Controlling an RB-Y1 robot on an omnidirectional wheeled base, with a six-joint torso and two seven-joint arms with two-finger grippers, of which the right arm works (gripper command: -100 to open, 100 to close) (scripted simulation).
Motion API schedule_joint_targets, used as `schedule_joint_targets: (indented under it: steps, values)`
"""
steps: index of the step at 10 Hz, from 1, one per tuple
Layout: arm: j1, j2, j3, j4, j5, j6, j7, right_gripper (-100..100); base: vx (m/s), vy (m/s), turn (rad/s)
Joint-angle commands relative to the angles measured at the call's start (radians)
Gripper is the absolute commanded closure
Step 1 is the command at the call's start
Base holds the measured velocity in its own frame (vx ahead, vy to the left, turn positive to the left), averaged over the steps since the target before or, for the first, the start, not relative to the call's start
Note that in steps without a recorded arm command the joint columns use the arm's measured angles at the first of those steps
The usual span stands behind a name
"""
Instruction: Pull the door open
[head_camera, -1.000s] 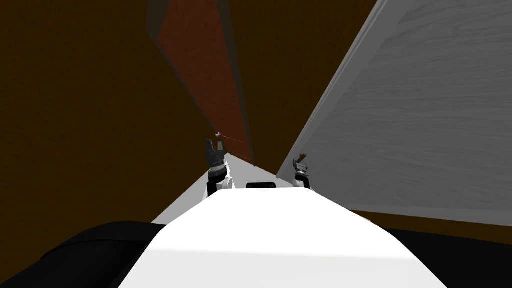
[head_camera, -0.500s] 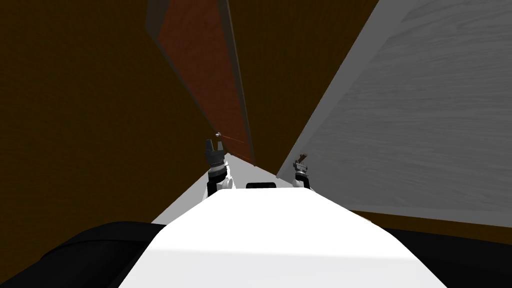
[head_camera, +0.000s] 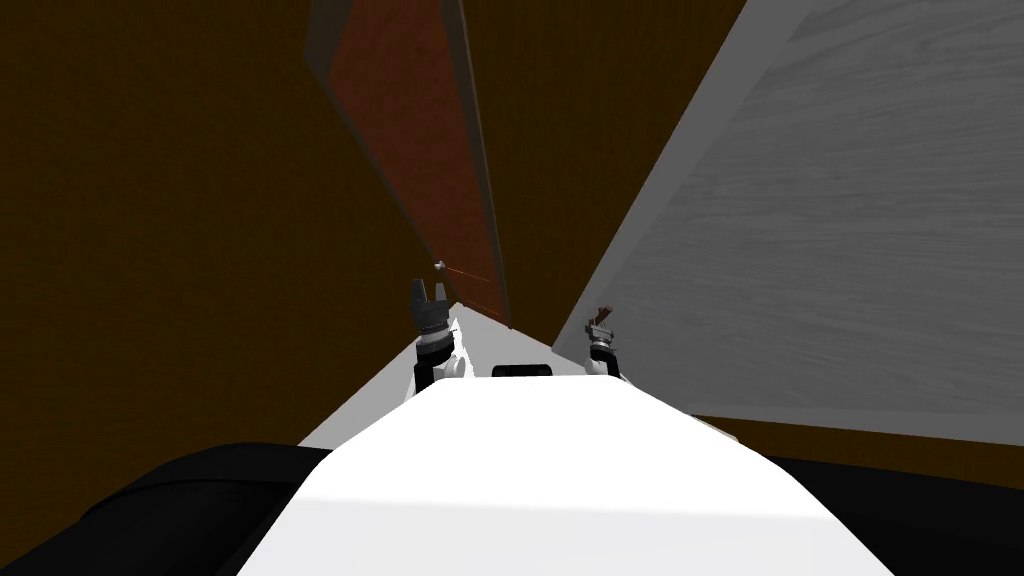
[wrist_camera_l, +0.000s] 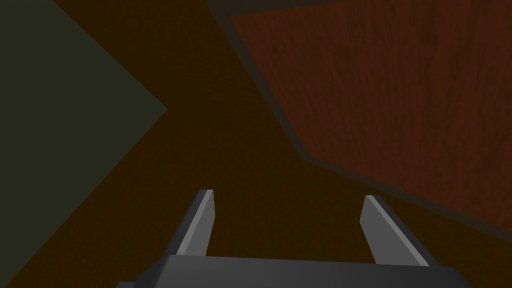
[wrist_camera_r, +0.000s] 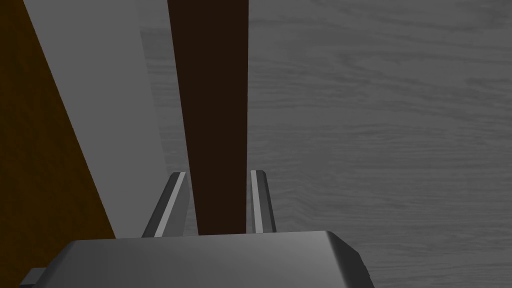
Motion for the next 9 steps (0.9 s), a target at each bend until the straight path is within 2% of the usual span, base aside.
schedule_joint_targets:
  steps: [1,6,7,9]
  values:
    - [0.009,-0.002,0.019,-0.007,0.009,0.006,-0.011,100,-0.195,0.005,0.064]
    - [0.022,-0.023,0.082,-0.033,0.043,0.012,-0.058,100,-0.226,-0.015,0.071]
    - [0.023,-0.021,0.072,-0.036,0.038,0.016,-0.049,100,-0.093,-0.013,0.029]
    - [0.037,-0.037,0.102,-0.045,0.053,0.008,-0.076,100,-0.189,-0.011,0.091]
